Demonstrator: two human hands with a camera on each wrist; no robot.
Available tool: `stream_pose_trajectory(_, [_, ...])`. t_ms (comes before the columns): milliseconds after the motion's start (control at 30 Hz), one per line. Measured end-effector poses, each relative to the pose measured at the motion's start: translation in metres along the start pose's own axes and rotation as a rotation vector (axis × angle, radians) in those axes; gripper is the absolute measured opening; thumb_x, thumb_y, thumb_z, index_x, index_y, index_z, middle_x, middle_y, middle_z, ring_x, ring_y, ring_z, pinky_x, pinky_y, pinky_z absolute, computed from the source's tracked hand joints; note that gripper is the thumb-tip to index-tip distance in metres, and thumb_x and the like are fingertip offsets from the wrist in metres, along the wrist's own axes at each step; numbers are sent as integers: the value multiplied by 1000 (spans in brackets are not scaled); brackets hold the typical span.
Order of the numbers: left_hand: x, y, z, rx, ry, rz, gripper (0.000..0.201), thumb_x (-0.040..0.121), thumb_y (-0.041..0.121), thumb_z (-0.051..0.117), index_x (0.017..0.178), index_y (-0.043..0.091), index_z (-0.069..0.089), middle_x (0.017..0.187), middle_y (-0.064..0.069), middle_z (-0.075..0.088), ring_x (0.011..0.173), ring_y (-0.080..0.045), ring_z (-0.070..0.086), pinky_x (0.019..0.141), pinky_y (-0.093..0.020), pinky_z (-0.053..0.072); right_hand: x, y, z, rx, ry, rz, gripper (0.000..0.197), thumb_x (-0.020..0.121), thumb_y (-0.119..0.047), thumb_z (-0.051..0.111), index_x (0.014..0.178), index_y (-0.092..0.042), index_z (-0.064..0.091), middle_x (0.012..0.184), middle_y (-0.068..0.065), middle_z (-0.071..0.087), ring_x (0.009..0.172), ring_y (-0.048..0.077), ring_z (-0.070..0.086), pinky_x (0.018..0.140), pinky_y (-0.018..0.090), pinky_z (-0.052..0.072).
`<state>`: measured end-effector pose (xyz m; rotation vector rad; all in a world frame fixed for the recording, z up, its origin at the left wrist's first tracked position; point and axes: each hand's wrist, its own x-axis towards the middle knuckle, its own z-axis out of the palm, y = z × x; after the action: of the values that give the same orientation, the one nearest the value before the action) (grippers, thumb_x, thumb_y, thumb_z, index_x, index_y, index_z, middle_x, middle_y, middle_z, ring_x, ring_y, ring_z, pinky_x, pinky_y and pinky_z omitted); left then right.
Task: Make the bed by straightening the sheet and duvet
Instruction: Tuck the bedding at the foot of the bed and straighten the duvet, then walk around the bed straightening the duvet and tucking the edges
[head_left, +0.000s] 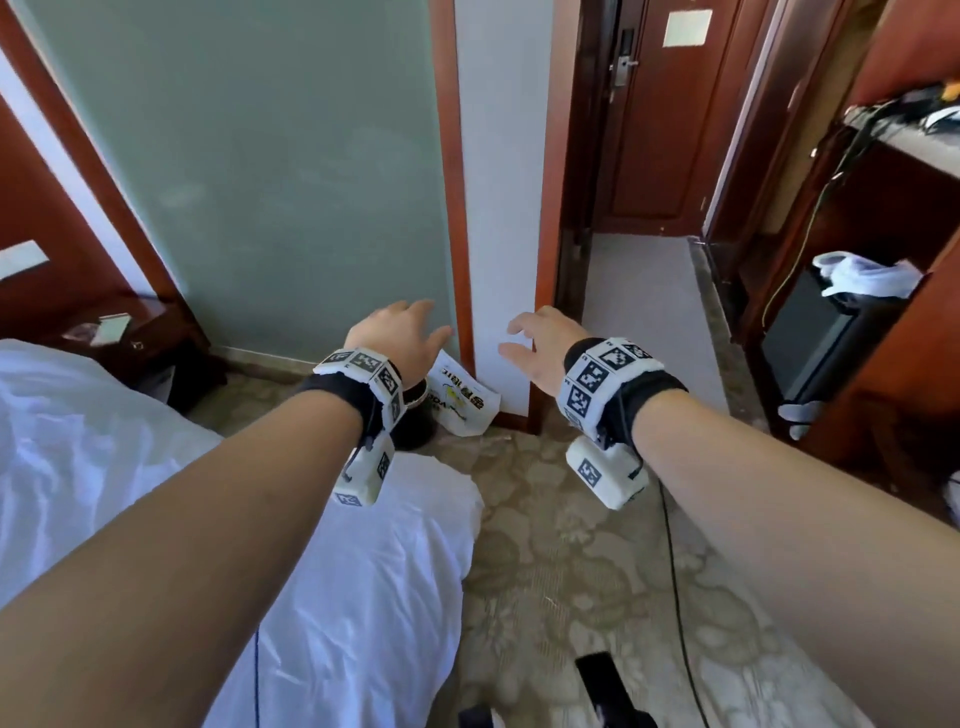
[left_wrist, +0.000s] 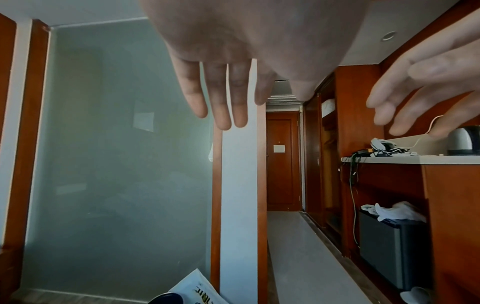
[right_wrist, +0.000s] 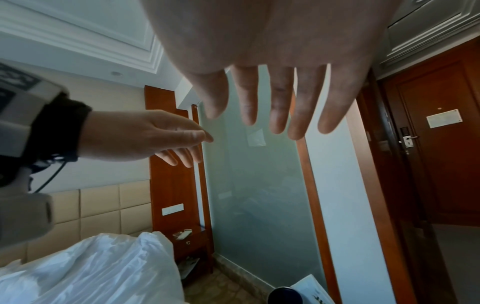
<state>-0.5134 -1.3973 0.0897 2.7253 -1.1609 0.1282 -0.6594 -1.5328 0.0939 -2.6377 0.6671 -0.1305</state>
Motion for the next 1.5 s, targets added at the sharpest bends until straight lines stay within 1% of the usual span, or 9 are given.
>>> stream_pose_trajectory(200, [148, 18, 24, 20, -62, 37, 54, 97, 53, 33, 141, 22, 36, 137, -5, 49, 123, -27, 49, 93, -42, 44, 137, 49, -29, -53, -12, 46, 44, 96, -46, 42, 132, -20, 46, 134, 3, 43, 115, 23, 52, 101, 37, 41])
stream_pose_trajectory(333, [225, 0, 31, 18, -26, -39, 53, 96, 53, 36, 139, 23, 40, 134, -6, 52, 121, -28, 50, 96, -42, 44, 232, 60, -35, -40, -26, -15, 42, 95, -46, 43, 128, -20, 49, 128, 4, 47, 112, 25, 53, 99, 37, 42])
stream_pose_trajectory(533, [288, -78, 59, 65, -33, -353, 53, 95, 53, 38, 137, 21, 41, 130, -11, 53, 118, -31, 51, 95, -42, 44, 384, 45, 8, -18, -154, -279, 48, 96, -42, 44, 135, -15, 45, 138, 10, 45, 124, 27, 47, 104, 35, 36])
stream_pose_trajectory(700, [263, -129, 78, 68, -90, -752, 57, 96, 54, 32, 143, 22, 32, 139, -11, 45, 122, -33, 47, 94, -44, 43, 465, -1, 65, -22, -374, -556, 50, 95, -45, 45, 137, -18, 43, 134, 10, 47, 120, 27, 48, 101, 38, 39])
stream_pose_trajectory(833, [201, -142, 100, 25, -129, -1064, 58, 96, 56, 30, 145, 23, 29, 144, -9, 40, 127, -33, 43, 98, -46, 41, 476, -52, 116, -98, -535, -758, 53, 94, -49, 44, 138, -21, 41, 137, 7, 45, 121, 26, 49, 101, 37, 40])
stream_pose_trajectory(1000, [112, -142, 141, -7, -133, -1384, 61, 96, 55, 31, 147, 21, 28, 144, -10, 41, 128, -33, 42, 98, -45, 43, 442, -98, 186, -244, -738, -1004, 55, 96, -46, 43, 143, -20, 35, 145, 8, 38, 127, 26, 44, 102, 34, 37])
stream_pose_trajectory(1133, [84, -139, 200, -91, -162, -1523, 62, 95, 57, 31, 146, 22, 27, 143, -9, 41, 126, -32, 43, 93, -45, 44, 420, -102, 243, -341, -833, -1157, 52, 97, -45, 42, 143, -21, 36, 144, 7, 36, 123, 26, 47, 99, 31, 40])
stream_pose_trajectory(1367, [105, -125, 310, -240, -167, -1612, 58, 94, 57, 36, 142, 25, 33, 137, -6, 44, 124, -29, 42, 86, -42, 45, 436, -58, 333, -494, -984, -1260, 50, 96, -45, 43, 141, -22, 38, 144, 4, 36, 128, 26, 40, 103, 36, 38])
stream_pose_trajectory(1500, [107, -97, 378, -320, -184, -1711, 60, 92, 59, 38, 142, 27, 31, 143, -6, 37, 128, -29, 36, 91, -44, 46, 442, -22, 387, -628, -1063, -1362, 52, 96, -44, 43, 142, -22, 35, 147, 0, 32, 135, 24, 29, 109, 38, 31])
